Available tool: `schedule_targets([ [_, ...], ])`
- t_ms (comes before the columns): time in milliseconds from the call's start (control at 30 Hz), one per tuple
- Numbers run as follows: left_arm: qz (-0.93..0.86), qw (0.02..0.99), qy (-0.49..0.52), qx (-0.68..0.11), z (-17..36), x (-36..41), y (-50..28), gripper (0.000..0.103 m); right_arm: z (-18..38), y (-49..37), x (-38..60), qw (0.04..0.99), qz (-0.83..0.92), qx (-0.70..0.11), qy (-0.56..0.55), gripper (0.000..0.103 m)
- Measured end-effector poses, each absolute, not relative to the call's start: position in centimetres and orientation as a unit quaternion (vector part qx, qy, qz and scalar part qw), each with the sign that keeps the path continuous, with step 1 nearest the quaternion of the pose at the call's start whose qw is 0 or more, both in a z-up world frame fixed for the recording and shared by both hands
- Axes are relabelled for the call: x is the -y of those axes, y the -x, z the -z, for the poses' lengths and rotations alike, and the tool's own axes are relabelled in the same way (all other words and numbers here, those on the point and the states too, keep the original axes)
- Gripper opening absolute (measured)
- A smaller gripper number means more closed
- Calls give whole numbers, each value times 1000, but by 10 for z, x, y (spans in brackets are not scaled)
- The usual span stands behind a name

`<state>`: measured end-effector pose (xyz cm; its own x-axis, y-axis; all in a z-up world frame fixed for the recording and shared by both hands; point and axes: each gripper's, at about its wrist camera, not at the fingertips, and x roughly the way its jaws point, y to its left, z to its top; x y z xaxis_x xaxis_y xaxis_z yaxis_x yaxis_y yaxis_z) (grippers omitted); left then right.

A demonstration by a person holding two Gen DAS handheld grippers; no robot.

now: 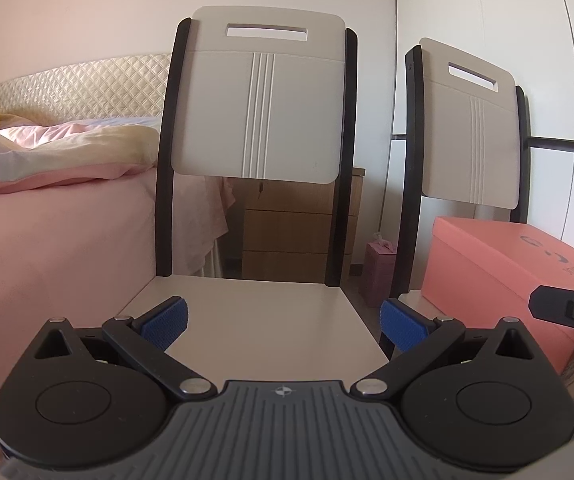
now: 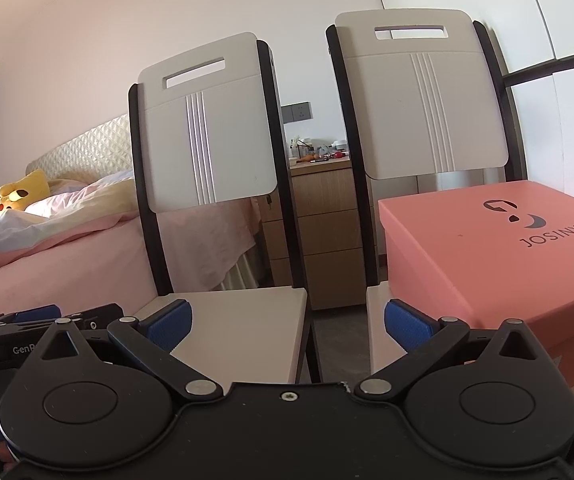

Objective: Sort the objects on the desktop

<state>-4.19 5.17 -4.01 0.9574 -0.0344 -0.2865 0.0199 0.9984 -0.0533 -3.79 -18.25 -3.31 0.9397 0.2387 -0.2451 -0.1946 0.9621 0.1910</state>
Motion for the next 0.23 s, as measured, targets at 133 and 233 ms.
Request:
schedule_targets([
  [133, 15, 989, 27, -146, 40, -53, 42, 103, 33, 38, 182, 981, -111, -134, -82, 102],
  [233, 16, 989, 26, -146, 40, -52, 42, 103, 34, 37, 181, 981, -112, -136, -81, 102],
])
